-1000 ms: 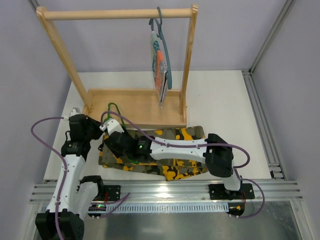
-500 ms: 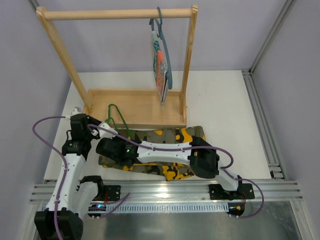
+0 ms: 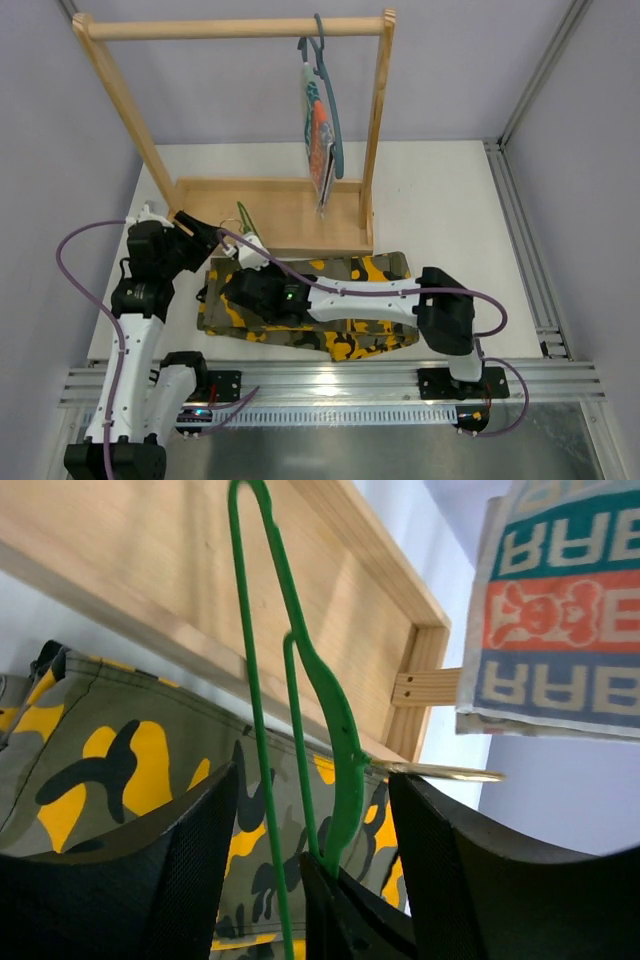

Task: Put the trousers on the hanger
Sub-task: Place trousers on hanger

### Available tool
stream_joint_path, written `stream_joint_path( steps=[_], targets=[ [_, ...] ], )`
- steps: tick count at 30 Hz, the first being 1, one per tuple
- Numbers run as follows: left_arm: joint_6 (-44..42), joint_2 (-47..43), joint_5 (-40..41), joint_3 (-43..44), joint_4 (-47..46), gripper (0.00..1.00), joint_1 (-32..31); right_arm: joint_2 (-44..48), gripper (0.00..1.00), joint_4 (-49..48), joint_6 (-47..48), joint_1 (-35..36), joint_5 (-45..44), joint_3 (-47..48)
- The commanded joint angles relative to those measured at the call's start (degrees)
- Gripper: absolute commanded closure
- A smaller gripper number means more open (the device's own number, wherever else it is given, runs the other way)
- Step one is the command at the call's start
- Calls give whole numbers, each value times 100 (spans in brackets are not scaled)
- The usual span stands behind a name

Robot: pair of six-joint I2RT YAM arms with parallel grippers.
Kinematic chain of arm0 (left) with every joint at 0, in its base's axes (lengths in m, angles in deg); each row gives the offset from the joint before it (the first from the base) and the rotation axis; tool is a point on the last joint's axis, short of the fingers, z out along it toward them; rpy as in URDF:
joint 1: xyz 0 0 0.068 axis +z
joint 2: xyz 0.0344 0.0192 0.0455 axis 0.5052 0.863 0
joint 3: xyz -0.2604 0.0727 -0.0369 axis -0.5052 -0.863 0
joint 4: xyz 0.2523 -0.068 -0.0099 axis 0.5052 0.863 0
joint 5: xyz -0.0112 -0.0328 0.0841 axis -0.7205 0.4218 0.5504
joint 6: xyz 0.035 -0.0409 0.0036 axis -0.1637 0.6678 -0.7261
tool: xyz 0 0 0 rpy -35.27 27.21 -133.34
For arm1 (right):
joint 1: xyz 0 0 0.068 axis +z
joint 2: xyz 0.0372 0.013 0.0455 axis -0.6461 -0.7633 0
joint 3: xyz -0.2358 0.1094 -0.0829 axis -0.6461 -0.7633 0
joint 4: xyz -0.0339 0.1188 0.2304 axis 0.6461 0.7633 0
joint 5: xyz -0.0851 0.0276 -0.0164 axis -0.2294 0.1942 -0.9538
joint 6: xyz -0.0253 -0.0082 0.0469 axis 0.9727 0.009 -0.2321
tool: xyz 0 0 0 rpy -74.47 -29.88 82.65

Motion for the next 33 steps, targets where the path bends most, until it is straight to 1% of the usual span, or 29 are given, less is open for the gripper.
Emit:
stream_joint_path(
  steps=[1, 3, 5, 8, 13, 17, 18, 20, 21, 23, 24, 27, 29, 33],
  targets=[
    [-197, -86, -177, 303, 181, 37, 28, 802, 96, -37, -900, -37, 26, -726],
    [-285, -156, -203, 303, 303, 36, 28, 1032, 96, -222, -1015, -29, 79, -1164],
    [-312, -261, -265, 260, 331, 36, 19, 1295, 96, -353, -1244, -37, 70, -1403],
    [-382, -375, -300, 154, 340, 35, 19, 1559, 96, -582, -1306, -37, -35, -1799],
    [-934, -165, -195, -250, 419, 33, 28, 1999, 96, -372, -1727, 15, -263, -2124],
    [-1182, 195, 7, -645, 253, 32, 28, 2491, 96, 92, -2307, 243, -483, -2485],
    [-1165, 256, -10, -716, 191, 32, 28, 2579, 96, 190, -2699, 288, -562, -2712],
    [-928, 406, 16, -830, 59, 32, 28, 2886, 96, 435, -3167, 436, -737, -2994],
    [-858, 433, 60, -883, -3, 32, 19, 3000, 96, 559, -3839, 481, -808, -3300],
    [-709, 433, 296, -1094, -82, 30, 28, 3264, 96, 893, -4441, 595, -870, -3618],
    [-716, 415, 585, -1155, -56, 29, 28, 3352, 96, 903, -4844, 665, -887, -3976],
    [-559, 319, 1078, -1445, 32, 28, 28, 3599, 96, 797, -5172, 824, -809, -4531],
    [-279, 109, 1464, -1620, 41, 28, 28, 3721, 96, 867, -5541, 964, -835, -4682],
    [-57, -243, 2158, -1797, 181, 28, 28, 3784, 96, 1034, -5964, 1263, -940, -4788]
  ],
)
